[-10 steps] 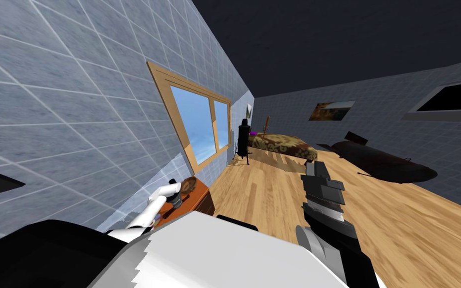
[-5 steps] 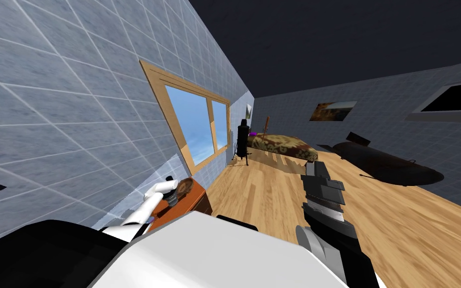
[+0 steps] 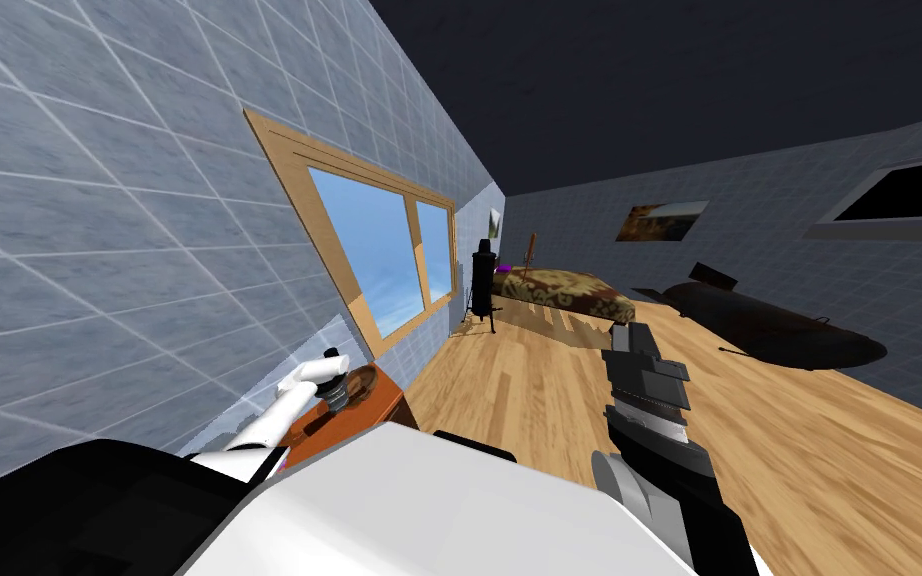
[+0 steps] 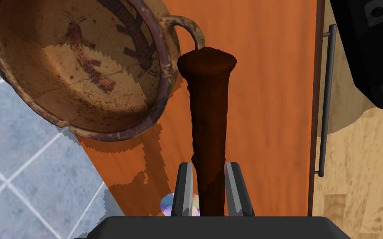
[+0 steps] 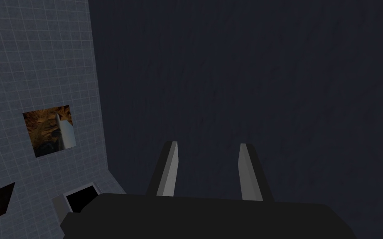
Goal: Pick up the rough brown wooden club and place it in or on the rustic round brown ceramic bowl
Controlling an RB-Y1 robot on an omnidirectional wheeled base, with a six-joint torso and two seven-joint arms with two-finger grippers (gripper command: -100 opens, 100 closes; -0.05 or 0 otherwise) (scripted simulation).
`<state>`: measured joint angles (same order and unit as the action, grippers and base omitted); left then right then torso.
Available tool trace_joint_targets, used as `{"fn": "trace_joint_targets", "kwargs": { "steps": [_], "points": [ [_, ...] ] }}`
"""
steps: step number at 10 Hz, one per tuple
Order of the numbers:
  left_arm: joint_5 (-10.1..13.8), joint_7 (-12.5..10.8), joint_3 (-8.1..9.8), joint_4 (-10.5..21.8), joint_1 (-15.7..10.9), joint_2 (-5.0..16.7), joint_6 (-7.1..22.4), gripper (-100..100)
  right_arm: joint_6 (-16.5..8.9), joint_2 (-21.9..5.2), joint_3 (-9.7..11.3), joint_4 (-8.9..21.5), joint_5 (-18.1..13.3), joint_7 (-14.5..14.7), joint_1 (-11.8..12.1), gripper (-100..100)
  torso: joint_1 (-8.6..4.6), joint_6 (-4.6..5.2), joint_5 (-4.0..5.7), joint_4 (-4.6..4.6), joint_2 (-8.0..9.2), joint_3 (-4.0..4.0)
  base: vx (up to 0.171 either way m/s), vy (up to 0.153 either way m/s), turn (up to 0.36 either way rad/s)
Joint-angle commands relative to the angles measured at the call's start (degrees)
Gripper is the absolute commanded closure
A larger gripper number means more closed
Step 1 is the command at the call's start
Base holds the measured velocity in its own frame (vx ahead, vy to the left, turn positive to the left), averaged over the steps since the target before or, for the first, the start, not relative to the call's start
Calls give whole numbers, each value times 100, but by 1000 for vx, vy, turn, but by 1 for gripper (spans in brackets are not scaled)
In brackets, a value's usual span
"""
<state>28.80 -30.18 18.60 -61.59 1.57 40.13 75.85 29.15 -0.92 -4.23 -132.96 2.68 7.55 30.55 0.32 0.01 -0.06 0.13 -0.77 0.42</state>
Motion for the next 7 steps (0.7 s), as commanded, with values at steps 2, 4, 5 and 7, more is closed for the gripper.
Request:
{"fn": "trace_joint_targets", "kwargs": {
  "steps": [2,4,5,7],
  "points": [
    [361,-167,25,-85,186,209,168,100,0,0,0,0,0,0,0,0,16,0,-3,1,-7,4,141,85,-77],
    [589,-270,42,-112,301,315,253,100,0,0,0,0,0,0,0,0,15,-7,-7,1,3,-1,97,66,-42],
    [707,-323,53,-124,362,367,296,100,0,0,0,0,0,0,0,0,12,-9,-7,-1,12,-5,90,67,-47],
    [941,-428,75,-145,485,463,376,100,0,0,0,0,0,0,0,0,18,-12,-7,-2,15,-8,85,89,-56]
  ]
}}
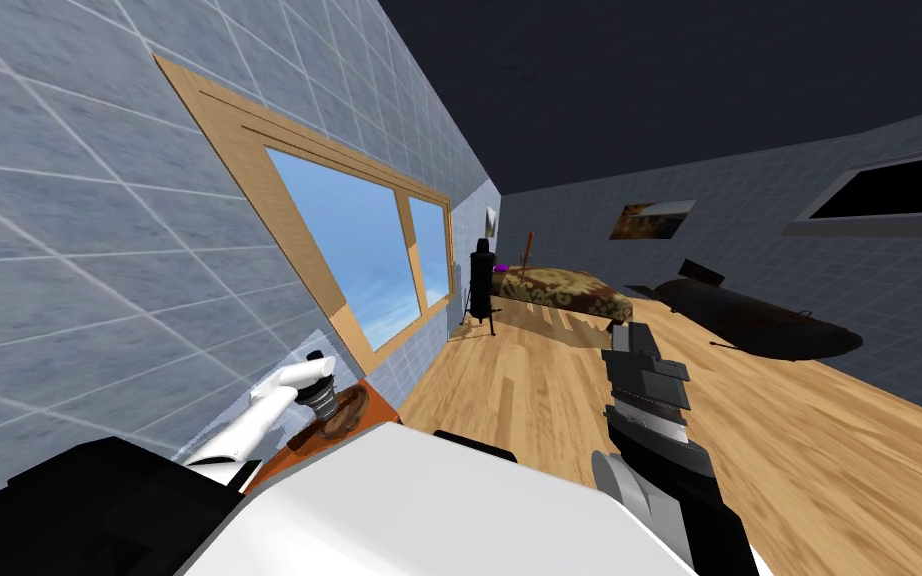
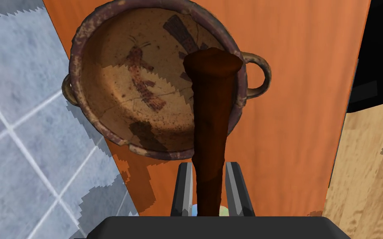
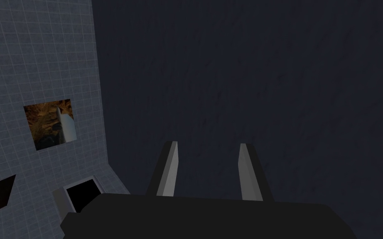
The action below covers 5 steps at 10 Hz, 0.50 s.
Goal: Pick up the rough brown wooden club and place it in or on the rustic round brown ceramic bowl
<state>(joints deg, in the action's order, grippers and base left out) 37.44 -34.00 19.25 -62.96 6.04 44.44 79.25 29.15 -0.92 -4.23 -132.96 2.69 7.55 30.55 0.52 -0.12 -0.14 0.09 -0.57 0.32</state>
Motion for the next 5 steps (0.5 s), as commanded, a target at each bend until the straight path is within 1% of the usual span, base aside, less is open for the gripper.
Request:
{"fn": "trace_joint_targets", "kwargs": {
  "steps": [1,3,4,5],
  "points": [
    [188,-96,20,-17,98,75,71,100,0,0,0,0,0,0,0,0,0,0,0,0,0,0,67,78,-46],
    [387,-188,38,-30,207,146,128,100,0,0,0,0,0,0,0,0,-6,-3,0,-1,7,-4,62,78,-44],
    [538,-261,50,-39,292,195,163,100,0,0,0,0,0,0,0,0,-4,-4,2,-2,9,-6,78,96,-65],
    [625,-304,55,-44,342,222,180,100,0,0,0,0,0,0,0,0,0,-4,0,-2,5,-4,65,95,-57]
  ]
}}
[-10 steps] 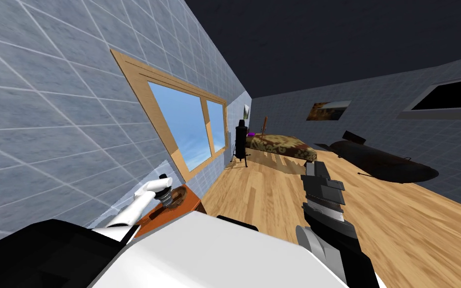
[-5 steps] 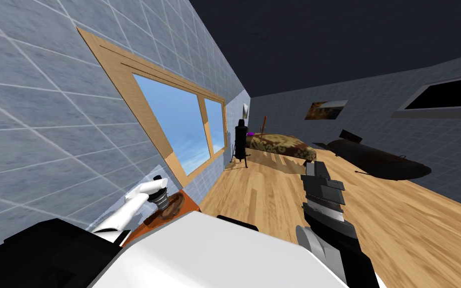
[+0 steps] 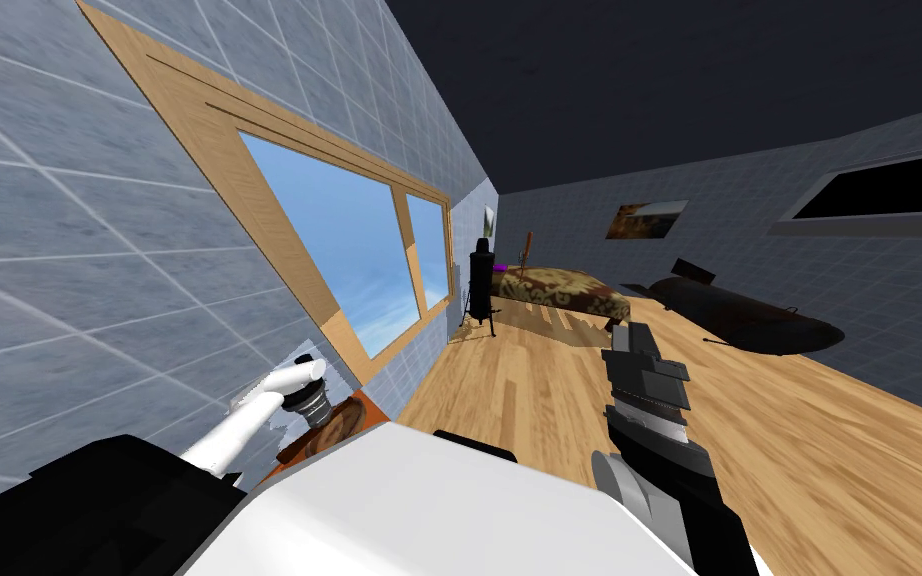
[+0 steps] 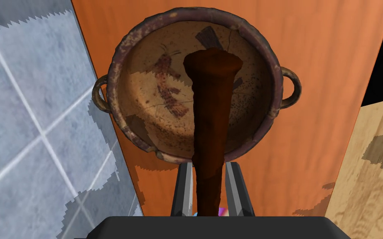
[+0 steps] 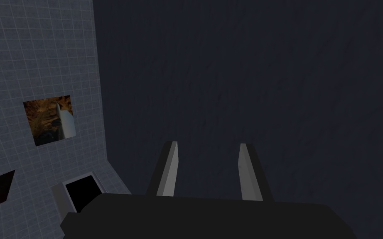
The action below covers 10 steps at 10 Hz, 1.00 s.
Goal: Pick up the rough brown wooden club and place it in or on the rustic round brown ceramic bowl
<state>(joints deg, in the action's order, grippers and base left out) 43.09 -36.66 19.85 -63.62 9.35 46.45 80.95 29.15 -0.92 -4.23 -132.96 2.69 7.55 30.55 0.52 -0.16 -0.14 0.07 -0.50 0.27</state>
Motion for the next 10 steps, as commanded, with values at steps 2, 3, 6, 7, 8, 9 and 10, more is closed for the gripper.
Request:
{"fn": "trace_joint_targets", "kwargs": {
  "steps": [2,3,6,7,8,9,10],
  "points": [
    [11,-11,3,-2,3,8,4,-100,0,1,0,0,0,0,0,0,-17,-1,0,-1,11,-6,14,26,-8],
    [10,-10,3,-2,1,8,3,-100,0,1,1,0,0,0,0,0,-30,-2,4,-3,20,-11,0,0,0],
    [10,-10,3,-2,1,8,3,-100,0,1,1,0,0,0,-1,0,-38,-2,6,-5,26,-14,0,0,0],
    [10,-10,3,-2,1,8,3,0,0,1,1,0,0,0,-1,0,-38,-2,6,-5,26,-15,0,0,0],
    [87,-72,47,-139,14,116,164,-100,0,1,1,0,0,0,-1,0,-39,-2,6,-5,26,-15,-15,-7,-1],
    [125,-104,68,-207,20,170,244,-100,0,1,1,0,0,0,-1,0,-41,-1,7,-6,30,-17,-26,-15,-4],
    [164,-135,90,-276,26,223,325,-100,0,1,1,0,0,0,-1,0,-44,-3,8,-7,35,-20,-27,-17,2]
  ]
}}
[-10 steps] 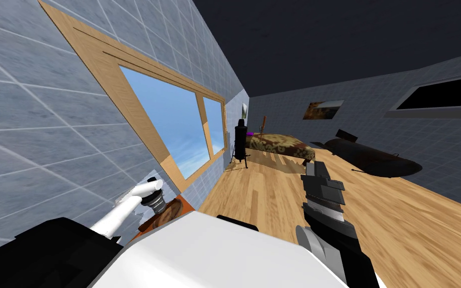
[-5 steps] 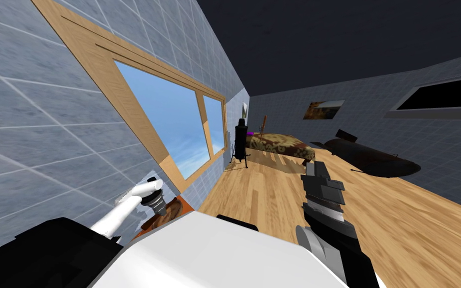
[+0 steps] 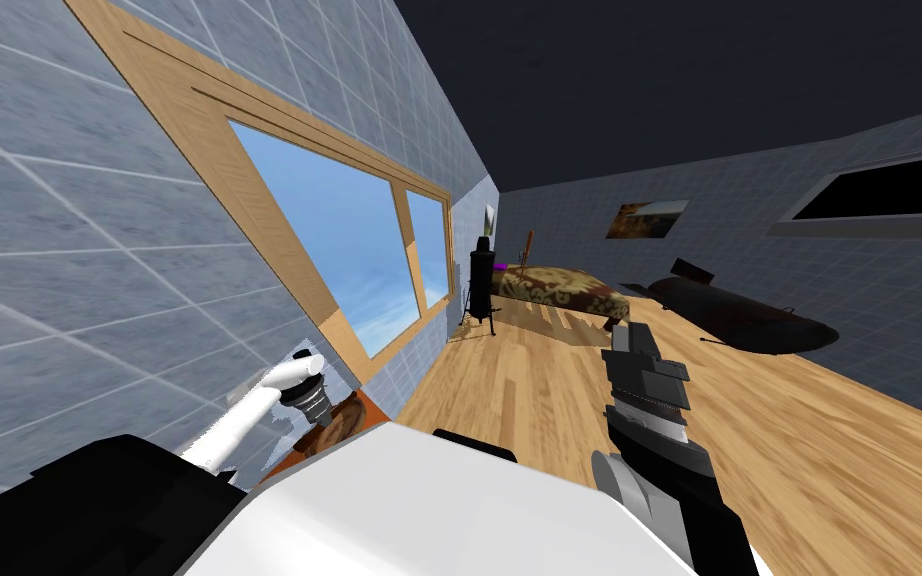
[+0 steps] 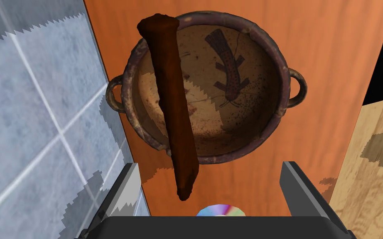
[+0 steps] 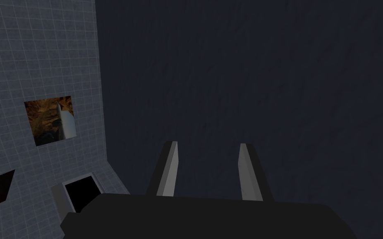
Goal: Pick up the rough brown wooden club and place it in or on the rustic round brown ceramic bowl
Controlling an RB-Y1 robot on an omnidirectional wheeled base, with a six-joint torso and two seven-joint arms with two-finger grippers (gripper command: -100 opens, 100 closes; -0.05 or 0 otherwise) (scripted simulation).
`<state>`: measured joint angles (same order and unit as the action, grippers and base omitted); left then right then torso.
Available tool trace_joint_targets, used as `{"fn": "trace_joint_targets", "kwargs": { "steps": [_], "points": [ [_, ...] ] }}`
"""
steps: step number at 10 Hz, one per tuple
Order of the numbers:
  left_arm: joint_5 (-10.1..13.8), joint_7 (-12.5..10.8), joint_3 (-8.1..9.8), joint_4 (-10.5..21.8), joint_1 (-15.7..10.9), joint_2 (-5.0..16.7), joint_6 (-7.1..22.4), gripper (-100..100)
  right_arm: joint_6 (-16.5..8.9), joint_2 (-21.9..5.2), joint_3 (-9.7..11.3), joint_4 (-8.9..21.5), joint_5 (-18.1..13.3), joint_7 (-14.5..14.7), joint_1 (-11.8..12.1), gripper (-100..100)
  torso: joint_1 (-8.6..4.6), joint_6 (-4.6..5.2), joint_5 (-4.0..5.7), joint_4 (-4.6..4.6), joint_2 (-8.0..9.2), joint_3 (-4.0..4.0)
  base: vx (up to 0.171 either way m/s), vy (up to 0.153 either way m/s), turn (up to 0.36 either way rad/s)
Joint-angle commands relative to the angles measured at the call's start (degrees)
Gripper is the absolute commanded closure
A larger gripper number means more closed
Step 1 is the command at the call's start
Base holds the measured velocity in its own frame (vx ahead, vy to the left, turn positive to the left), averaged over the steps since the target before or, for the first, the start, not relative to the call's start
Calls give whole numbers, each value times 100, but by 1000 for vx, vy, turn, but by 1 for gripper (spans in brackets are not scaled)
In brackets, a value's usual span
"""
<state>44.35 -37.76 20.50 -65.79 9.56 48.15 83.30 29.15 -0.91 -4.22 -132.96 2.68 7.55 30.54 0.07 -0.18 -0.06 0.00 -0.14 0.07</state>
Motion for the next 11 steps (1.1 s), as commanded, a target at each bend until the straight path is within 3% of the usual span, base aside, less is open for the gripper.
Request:
{"fn": "trace_joint_targets", "kwargs": {
  "steps": [1,4,5,6,11],
  "points": [
    [75,-56,47,-128,11,108,170,-100,0,0,0,0,0,0,0,0,0,0,0,0,0,0,-21,-14,0],
    [229,-180,135,-402,36,324,492,-100,0,0,0,0,0,0,0,0,0,0,0,0,0,0,-24,-15,-2],
    [203,-157,130,-377,65,275,420,-100,0,0,0,0,0,0,0,0,-1,0,0,0,0,0,-11,-7,1],
    [208,-161,134,-382,65,282,437,0,0,0,0,0,0,0,0,0,3,0,-2,1,-4,2,0,0,0],
    [208,-160,133,-382,66,281,436,0,0,0,0,0,0,0,0,0,7,0,-3,2,-10,6,0,0,0]
  ]
}}
